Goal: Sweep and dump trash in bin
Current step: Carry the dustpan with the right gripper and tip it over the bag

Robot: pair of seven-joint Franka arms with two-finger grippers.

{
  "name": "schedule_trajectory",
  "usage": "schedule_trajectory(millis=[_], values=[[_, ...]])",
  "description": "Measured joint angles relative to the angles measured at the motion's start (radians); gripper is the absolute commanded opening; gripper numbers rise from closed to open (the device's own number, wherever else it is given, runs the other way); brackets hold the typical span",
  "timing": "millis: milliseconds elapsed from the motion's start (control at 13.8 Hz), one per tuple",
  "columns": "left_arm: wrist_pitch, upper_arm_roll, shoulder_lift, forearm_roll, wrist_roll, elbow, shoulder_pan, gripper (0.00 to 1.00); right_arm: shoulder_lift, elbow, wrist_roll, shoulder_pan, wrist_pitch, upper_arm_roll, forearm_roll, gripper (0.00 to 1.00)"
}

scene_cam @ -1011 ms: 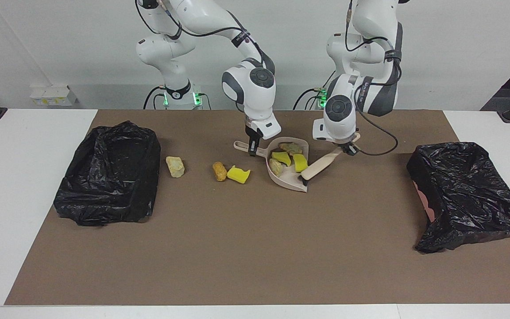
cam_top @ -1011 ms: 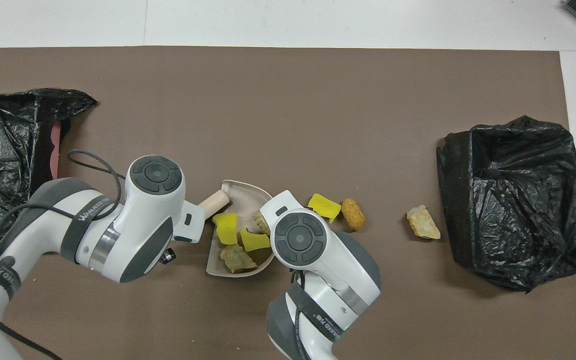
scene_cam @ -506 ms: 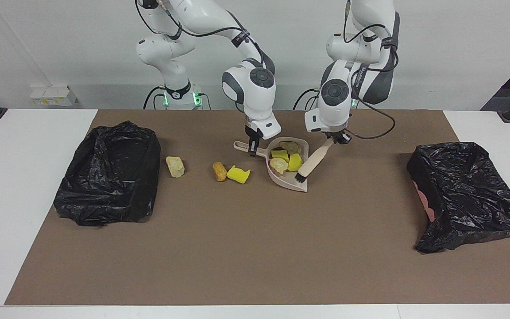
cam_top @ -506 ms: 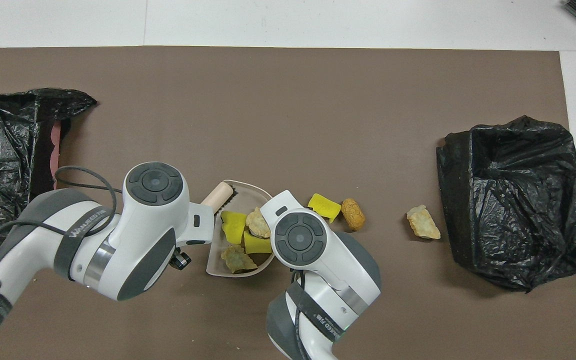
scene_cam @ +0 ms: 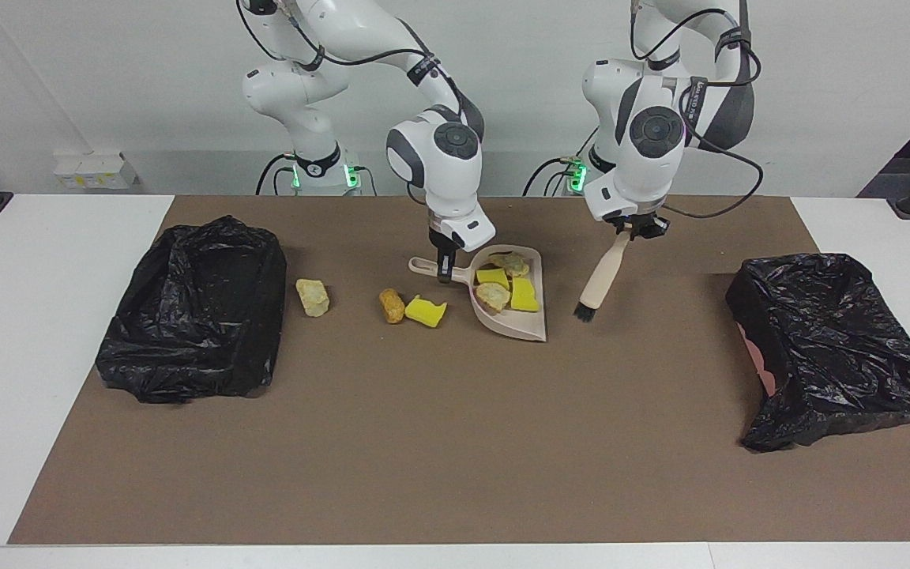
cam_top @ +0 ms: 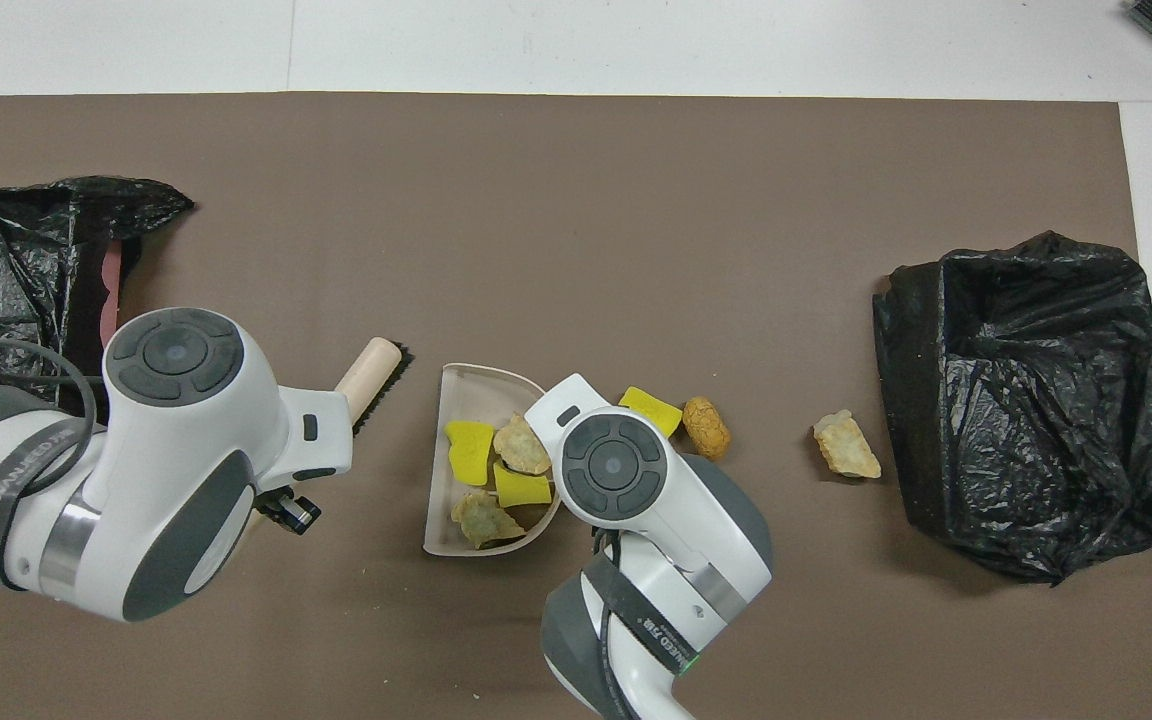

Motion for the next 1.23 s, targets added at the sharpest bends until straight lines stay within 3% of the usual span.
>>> schedule_trajectory(millis=[144, 433, 722, 1011, 1228], values=[[-0.008, -0.003, -0.003, -0.012, -0.143, -0.002, 0.000, 0.00, -0.023, 0.039, -0.071, -0.052, -0.068, -0.001, 0.005, 0.00], [-0.003, -0.020, -0.022, -0.178, -0.354, -0.036, -0.012, 0.00, -0.053, 0.134, -0.315, -0.211, -0.226, -0.004, 0.073, 0.00], [0.109, -0.042, -0.074, -0.286, -0.547, -0.114, -0.124, 0.00, -0.056, 0.221, -0.542, -0.387, -0.355, -0.009, 0.077, 0.00], [0.194, -0.215, -0.093, -0.377, -0.669, -0.194, -0.166, 0.00, -0.058, 0.286, -0.797, -0.579, -0.401, -0.017, 0.063, 0.00], [0.311, -0.341, -0.098, -0.437, -0.755, -0.266, -0.166, 0.00, -0.067, 0.325, -0.958, -0.698, -0.402, -0.026, -0.019, 0.00]])
